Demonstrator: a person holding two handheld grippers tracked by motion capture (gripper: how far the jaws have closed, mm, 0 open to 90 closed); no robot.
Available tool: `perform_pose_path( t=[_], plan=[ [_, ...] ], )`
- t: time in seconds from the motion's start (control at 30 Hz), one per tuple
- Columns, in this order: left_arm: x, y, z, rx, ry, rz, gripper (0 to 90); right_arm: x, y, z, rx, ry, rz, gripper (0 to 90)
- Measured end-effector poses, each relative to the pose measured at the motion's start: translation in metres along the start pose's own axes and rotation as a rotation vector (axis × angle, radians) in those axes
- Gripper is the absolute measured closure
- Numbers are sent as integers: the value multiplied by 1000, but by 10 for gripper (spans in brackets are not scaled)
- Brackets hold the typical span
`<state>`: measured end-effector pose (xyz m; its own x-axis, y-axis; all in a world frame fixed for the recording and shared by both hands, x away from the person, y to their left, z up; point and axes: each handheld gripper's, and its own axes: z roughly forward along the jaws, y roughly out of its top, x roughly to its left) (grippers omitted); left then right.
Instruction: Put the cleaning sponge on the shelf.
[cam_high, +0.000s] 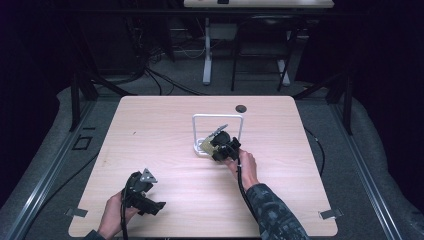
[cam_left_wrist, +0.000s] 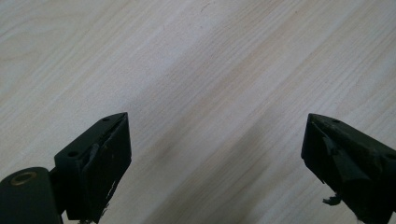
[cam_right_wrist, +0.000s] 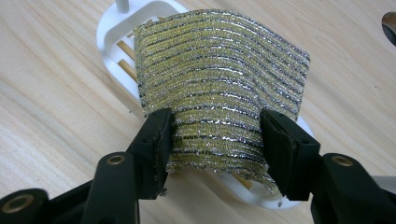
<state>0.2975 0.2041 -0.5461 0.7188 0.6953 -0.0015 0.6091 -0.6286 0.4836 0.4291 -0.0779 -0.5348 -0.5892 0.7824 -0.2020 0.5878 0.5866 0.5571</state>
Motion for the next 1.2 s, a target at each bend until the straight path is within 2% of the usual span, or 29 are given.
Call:
perform_pose_path(
  t=[0.07,0.2,0.37,0.4,0.6,0.63,0.7,0.83,1.07,1.2],
  plan=[
    [0,0,0,0,-1,0,84,2,0,0,3,-5,-4,397],
    [0,0,0,0,-1,1,86,5,2,-1,12,3,-25,431],
    [0,0,0,-1,-2,0,86,8,2,-1,15,8,-38,425],
    [0,0,0,0,0,1,86,8,2,0,14,10,-24,410],
    [0,0,0,1,-2,2,86,4,1,-3,2,23,-5,363],
    [0,0,1,-1,-3,2,86,3,0,-5,-1,23,2,318],
    [0,0,1,-1,-3,2,86,2,0,-6,-1,17,3,304],
    [0,0,1,0,-2,0,86,0,0,-16,-12,42,3,280],
    [0,0,0,-1,-5,1,86,3,-1,-29,-43,51,-22,226],
    [0,1,1,-1,-4,2,86,4,-3,-43,-53,76,-34,182]
  ],
)
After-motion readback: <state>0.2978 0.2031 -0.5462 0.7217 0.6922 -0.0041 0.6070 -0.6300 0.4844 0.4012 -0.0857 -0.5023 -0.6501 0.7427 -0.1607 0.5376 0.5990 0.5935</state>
